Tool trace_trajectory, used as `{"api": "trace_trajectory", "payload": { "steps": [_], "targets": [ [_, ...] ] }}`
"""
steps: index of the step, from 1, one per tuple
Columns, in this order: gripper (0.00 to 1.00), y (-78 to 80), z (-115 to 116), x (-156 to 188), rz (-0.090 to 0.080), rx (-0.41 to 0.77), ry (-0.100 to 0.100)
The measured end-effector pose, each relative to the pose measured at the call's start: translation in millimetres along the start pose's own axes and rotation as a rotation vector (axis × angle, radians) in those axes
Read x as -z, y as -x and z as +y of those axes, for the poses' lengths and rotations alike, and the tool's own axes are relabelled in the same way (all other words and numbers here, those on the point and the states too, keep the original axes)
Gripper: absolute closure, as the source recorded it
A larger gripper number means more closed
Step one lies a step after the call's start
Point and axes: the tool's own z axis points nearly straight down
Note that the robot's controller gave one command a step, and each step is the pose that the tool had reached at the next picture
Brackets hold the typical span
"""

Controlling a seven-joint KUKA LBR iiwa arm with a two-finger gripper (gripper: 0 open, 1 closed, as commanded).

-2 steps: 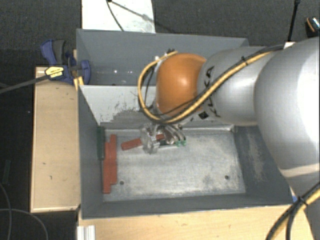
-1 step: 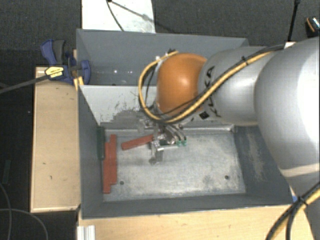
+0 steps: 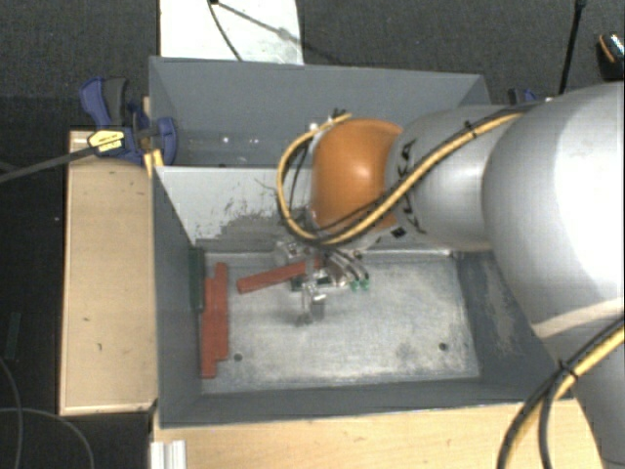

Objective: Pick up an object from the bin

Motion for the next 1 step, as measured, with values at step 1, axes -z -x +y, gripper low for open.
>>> {"api": "trace_trajectory", "payload": {
  "steps": [1],
  "targets": [
    [1.00,1.3,1.3,3.0,-0.005,-0.001,0.001]
  ]
}}
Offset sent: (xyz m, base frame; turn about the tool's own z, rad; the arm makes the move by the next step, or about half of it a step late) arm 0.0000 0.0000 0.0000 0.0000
